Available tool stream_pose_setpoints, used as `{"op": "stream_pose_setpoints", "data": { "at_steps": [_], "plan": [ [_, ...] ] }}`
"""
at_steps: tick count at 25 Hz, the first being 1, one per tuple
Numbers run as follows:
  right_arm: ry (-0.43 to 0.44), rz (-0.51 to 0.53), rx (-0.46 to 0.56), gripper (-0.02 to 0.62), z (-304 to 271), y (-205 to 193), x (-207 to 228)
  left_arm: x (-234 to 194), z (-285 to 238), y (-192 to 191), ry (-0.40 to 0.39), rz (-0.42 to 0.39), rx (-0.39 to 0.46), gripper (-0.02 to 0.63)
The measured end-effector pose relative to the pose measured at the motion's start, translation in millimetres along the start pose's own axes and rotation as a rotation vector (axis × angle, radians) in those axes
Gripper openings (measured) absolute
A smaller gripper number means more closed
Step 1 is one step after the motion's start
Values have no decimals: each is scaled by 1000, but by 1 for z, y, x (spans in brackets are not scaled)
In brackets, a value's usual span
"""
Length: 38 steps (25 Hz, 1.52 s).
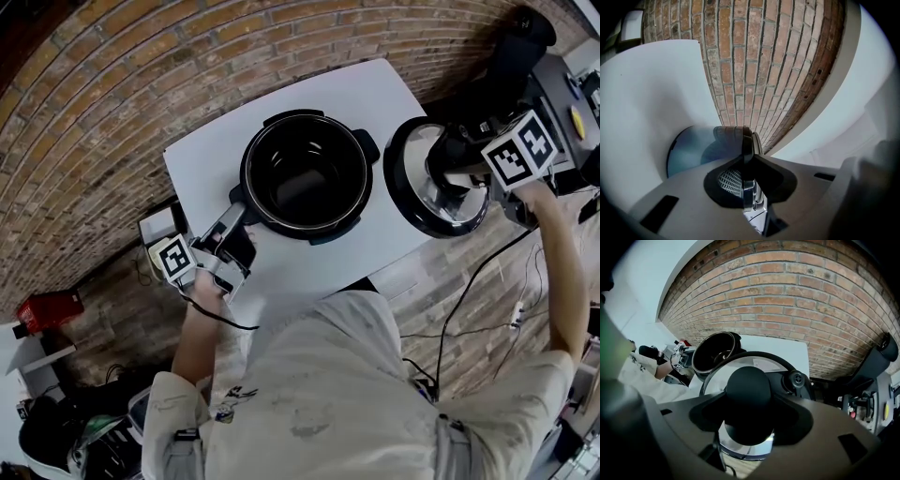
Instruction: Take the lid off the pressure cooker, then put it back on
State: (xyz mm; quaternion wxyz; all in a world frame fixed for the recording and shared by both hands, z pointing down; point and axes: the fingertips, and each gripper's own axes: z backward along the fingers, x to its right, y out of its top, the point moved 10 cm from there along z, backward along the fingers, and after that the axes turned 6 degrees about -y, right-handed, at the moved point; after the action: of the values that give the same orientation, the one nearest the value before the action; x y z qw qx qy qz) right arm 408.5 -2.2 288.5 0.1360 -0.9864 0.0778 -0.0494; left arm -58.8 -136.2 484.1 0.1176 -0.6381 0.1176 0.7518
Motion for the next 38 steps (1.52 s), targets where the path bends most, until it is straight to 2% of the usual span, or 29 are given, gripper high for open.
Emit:
{"op": "stream_pose_setpoints", "data": {
  "at_steps": [7, 13, 26, 33, 38],
  "plan": [
    [29, -54, -44, 291, -39, -32, 3, 0, 0, 1, 0, -1, -3, 63],
    [20, -71, -59, 291, -76, -51, 0, 2, 0, 0, 2, 3, -1, 63],
    [-54, -37, -84, 291, -170, -71, -10, 1, 1, 0, 8, 0, 5, 63],
    [-80, -31, -60, 291, -196, -75, -14, 1, 1, -1, 10, 1, 11, 63],
    [-121, 15, -60, 293, -211, -83, -23, 2, 2, -2, 11, 2, 13, 63]
  ]
}}
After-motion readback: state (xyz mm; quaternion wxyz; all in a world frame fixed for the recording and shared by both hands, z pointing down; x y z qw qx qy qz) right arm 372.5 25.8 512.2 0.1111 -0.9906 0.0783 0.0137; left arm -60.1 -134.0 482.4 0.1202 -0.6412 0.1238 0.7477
